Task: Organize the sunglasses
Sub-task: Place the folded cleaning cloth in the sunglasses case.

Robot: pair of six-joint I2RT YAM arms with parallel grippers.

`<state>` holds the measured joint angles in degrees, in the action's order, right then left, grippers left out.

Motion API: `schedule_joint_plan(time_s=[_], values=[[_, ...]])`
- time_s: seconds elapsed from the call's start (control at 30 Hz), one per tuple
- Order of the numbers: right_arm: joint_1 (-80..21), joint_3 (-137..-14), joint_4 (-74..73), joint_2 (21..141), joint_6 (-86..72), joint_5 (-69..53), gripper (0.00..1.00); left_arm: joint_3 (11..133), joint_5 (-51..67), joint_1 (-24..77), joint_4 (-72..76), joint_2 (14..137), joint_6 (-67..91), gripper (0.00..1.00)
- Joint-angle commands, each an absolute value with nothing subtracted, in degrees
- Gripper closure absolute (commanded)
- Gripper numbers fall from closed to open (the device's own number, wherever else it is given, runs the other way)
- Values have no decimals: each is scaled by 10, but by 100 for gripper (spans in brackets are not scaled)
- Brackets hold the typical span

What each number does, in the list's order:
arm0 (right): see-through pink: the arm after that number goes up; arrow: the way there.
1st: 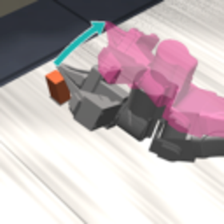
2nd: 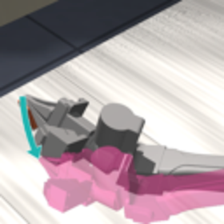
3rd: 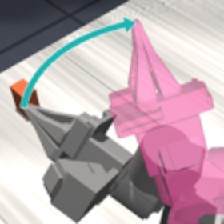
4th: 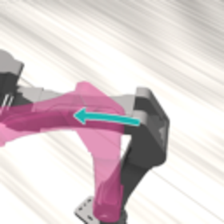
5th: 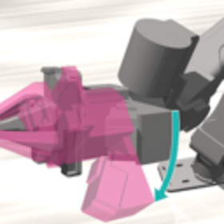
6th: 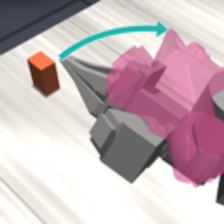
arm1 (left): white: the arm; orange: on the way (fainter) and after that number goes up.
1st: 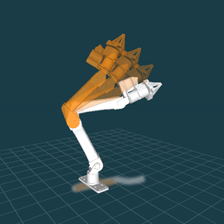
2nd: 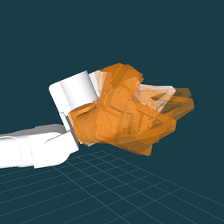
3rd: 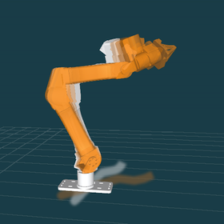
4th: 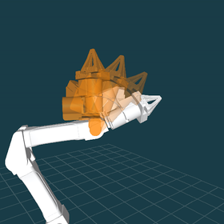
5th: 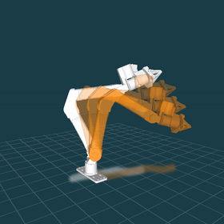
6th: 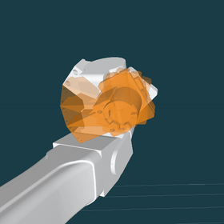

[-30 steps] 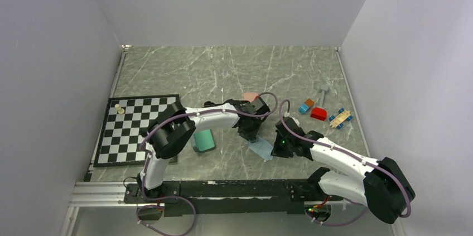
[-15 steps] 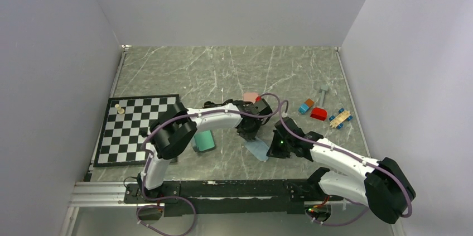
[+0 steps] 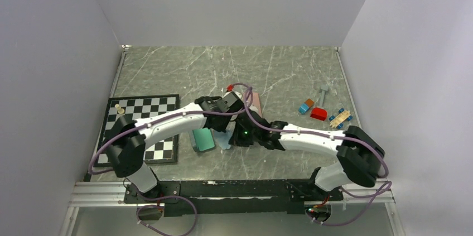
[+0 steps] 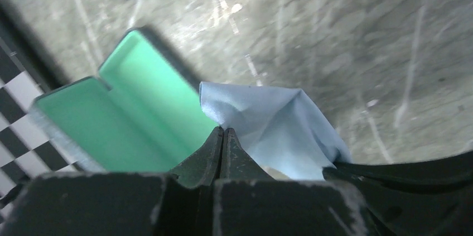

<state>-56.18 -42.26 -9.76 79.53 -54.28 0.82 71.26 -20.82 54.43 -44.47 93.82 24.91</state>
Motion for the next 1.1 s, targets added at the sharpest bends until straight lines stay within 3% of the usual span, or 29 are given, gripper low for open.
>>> schedule_joint_plan(time_s=[0.0,0.37,1.07], values=[[-585,-484,-36,851,-558,49,100,688,-261,535,-449,876,184,100],[-622,-565,31,985,-619,81,100,661,-301,480,-431,879,106,100],[-642,-578,64,1039,-676,81,100,620,-232,423,-331,937,18,100]])
